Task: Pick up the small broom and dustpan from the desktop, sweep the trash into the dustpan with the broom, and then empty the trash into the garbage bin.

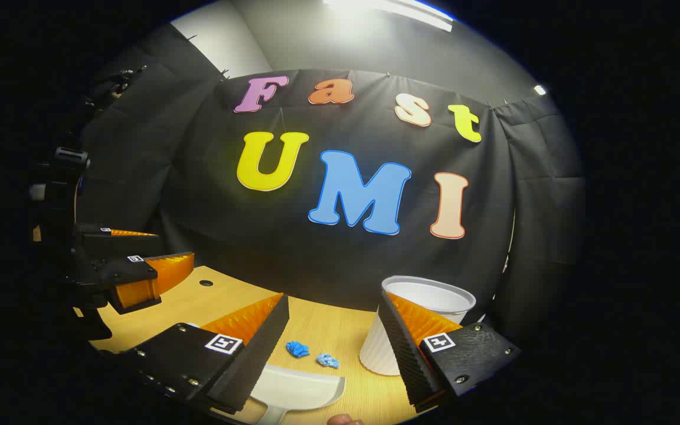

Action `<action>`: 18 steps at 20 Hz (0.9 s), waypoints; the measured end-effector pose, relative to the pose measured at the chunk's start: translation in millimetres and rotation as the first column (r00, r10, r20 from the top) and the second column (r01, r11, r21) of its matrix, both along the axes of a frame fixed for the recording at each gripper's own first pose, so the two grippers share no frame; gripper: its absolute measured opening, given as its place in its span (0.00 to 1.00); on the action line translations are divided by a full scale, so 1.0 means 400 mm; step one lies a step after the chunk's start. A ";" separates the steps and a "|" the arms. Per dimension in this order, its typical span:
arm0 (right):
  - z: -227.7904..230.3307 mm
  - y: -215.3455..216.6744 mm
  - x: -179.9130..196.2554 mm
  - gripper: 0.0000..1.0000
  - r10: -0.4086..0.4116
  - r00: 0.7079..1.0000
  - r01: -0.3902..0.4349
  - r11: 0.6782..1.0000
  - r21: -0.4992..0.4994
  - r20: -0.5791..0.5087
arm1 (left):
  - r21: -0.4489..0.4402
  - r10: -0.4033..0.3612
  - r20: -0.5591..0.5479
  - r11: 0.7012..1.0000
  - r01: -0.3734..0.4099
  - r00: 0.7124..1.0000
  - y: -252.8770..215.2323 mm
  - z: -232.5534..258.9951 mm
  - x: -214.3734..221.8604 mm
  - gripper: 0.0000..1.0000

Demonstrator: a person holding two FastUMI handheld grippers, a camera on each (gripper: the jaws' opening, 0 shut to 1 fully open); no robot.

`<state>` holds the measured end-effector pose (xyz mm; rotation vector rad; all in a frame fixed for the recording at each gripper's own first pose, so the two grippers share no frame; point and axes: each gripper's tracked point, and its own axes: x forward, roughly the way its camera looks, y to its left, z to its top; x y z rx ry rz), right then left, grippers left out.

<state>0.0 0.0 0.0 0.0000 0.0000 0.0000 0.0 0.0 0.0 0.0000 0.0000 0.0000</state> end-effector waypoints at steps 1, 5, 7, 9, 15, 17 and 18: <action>-0.001 0.000 -0.002 0.96 0.000 1.000 0.000 1.000 0.000 -0.003 | -0.004 -0.002 -0.005 1.000 0.002 1.000 -0.002 -0.003 -0.005 0.96; -0.004 0.005 -0.017 0.96 -0.002 1.000 0.002 1.000 0.006 -0.010 | 0.014 0.008 -0.005 1.000 -0.008 1.000 0.007 0.000 -0.021 0.96; -0.014 0.008 -0.021 0.96 -0.002 1.000 0.002 1.000 0.009 -0.019 | 0.015 0.005 -0.013 1.000 -0.004 1.000 0.008 -0.010 -0.031 0.96; -0.022 0.006 -0.026 0.96 -0.002 1.000 0.002 1.000 0.015 -0.031 | 0.015 0.006 -0.024 1.000 -0.005 1.000 0.009 -0.015 -0.033 0.96; -0.048 0.016 -0.032 0.96 0.012 0.997 -0.010 1.000 0.024 -0.074 | 0.016 0.002 -0.057 1.000 -0.002 0.998 0.010 -0.054 -0.046 0.96; -0.058 0.024 -0.034 0.96 0.024 0.996 -0.022 0.999 0.023 -0.091 | 0.018 0.003 -0.074 1.000 -0.001 0.997 0.010 -0.066 -0.049 0.96; -0.065 0.031 -0.034 0.96 0.033 0.994 -0.030 0.999 0.026 -0.105 | 0.018 0.002 -0.089 1.000 0.000 0.996 0.012 -0.083 -0.049 0.96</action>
